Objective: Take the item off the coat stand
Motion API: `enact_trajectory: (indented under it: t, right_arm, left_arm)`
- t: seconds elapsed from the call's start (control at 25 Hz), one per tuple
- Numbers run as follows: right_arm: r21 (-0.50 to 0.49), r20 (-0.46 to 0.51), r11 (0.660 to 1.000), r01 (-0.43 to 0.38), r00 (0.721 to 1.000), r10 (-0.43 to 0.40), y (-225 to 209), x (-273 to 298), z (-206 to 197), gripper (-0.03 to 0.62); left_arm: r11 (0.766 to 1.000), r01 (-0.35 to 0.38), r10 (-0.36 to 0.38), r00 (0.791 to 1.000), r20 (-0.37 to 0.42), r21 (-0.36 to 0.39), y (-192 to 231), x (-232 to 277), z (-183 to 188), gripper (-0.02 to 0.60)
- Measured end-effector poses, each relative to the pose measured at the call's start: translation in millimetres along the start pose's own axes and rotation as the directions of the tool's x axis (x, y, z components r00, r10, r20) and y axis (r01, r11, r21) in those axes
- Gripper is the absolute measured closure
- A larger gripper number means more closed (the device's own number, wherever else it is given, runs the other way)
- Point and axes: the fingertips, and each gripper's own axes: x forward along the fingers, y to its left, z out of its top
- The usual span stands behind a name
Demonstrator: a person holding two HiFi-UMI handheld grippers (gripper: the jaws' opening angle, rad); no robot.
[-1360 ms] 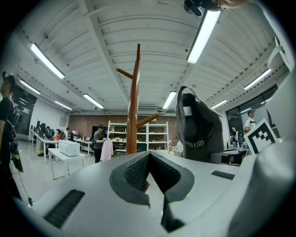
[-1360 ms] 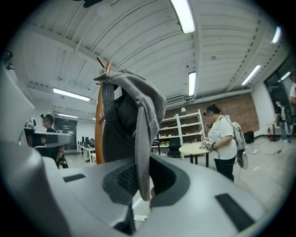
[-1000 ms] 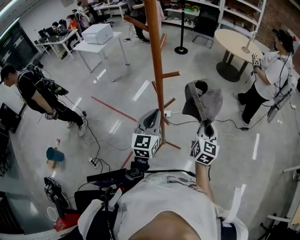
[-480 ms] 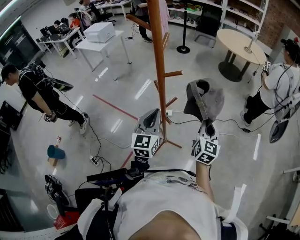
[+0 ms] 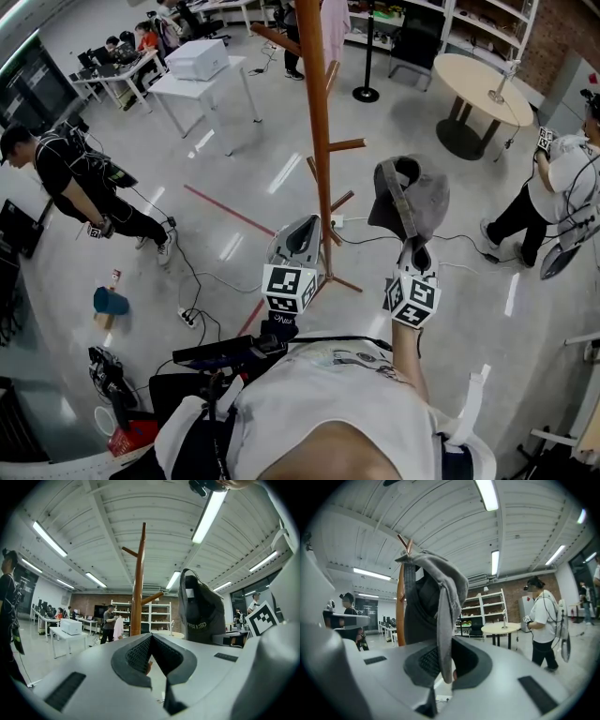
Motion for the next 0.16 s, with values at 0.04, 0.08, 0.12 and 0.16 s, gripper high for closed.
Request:
enact_trajectory:
  t: [0.04,0.08,0.12,0.16]
  right_arm:
    - [-0.001,-0.001,1.000,0.000,1.000,0.000,-0.3,1.6,0.4,0.569]
    - [-0.002,-0.002,1.000,0.000,1.000,0.000,-0.8,3.1,0.6,0.569]
    - [-0.002,-0.003,1.000,0.000,1.000,0.000,-1.4,4.4,0.7,0.569]
    - [-0.002,-0.004,1.000,0.000,1.000,0.000,-2.0,5.7,0.7,0.569]
  left_arm:
    - [1.000,0.001,-0.001,1.000,-0.001,0.000,0.0,1.8,0.2,0.580]
    - [1.000,0.002,-0.002,1.000,-0.001,0.001,-0.2,3.6,0.3,0.580]
    - [1.000,0.004,-0.004,1.000,-0.002,0.001,-0.4,5.4,0.4,0.580]
    - [1.000,0.005,-0.005,1.000,-0.003,0.001,-0.7,7.1,0.4,0.580]
